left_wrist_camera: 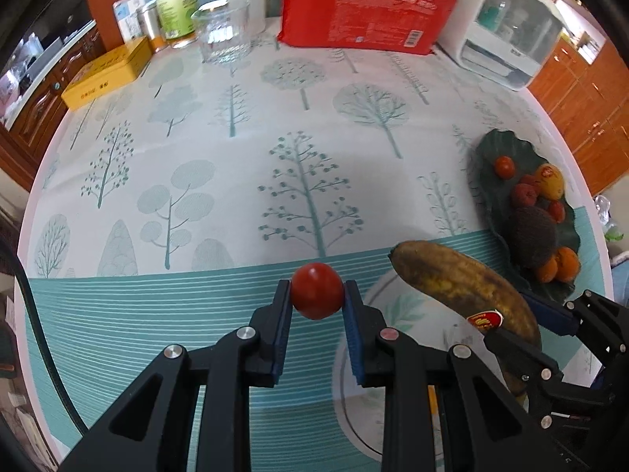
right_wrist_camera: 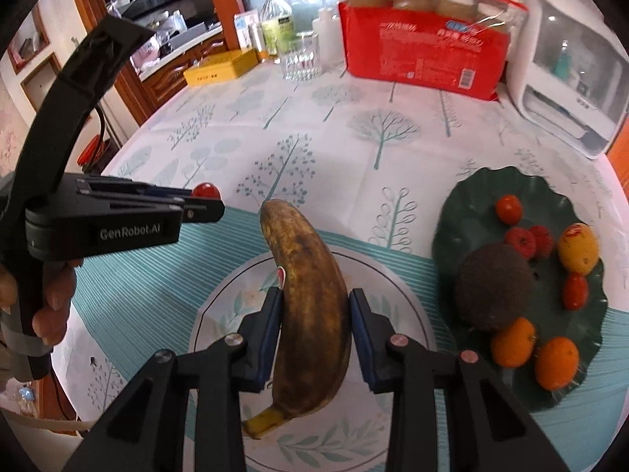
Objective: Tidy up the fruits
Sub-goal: 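Carry the tomato and banana over the green plate with both tools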
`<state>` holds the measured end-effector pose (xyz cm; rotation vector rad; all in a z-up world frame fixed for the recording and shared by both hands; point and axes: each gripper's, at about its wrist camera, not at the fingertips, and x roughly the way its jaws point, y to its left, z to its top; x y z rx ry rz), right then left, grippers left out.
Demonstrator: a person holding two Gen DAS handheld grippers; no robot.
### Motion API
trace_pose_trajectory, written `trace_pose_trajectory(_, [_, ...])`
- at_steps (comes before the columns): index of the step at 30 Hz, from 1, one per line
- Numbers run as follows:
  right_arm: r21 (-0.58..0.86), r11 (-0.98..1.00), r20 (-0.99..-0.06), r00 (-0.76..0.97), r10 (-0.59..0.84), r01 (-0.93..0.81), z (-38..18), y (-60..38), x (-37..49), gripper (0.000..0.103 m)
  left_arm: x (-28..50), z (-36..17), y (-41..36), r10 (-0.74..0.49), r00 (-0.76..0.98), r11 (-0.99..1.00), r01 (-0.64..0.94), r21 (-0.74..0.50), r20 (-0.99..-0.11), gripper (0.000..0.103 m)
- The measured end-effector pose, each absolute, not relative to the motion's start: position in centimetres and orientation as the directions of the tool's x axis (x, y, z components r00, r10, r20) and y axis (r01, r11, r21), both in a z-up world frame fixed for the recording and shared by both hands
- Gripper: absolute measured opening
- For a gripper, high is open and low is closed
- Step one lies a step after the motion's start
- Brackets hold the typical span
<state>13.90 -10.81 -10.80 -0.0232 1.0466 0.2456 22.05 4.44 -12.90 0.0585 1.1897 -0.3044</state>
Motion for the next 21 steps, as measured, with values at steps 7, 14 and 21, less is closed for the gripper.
trace_pose_trajectory(7, [0.096,0.985,-0.824,0.544,0.158,-0.14,-7.6,-13.1,11.8,0.034,20.6,-9.7,1.3,-0.25,0.368,0.931,0.345,-0.118,-0.895,0.024])
trace_pose_trajectory(14, [0.109,0.994,-0.783,0.613,0.104,-0.03,-4.6,-17.2,9.7,0.034,19.4,-6.7,-3.6,-0.303,0.39,0.894,0.432,-0.118,-0.87,0.024])
trace_pose_trajectory(21, [0.079,0.992,-0.767,0.642,-0.006,0.103,-2.9,-23.3,9.1,0.034,20.0,-4.0,-9.9,-0.337,0.419,0.863,0.495,-0.098,-0.843,0.024])
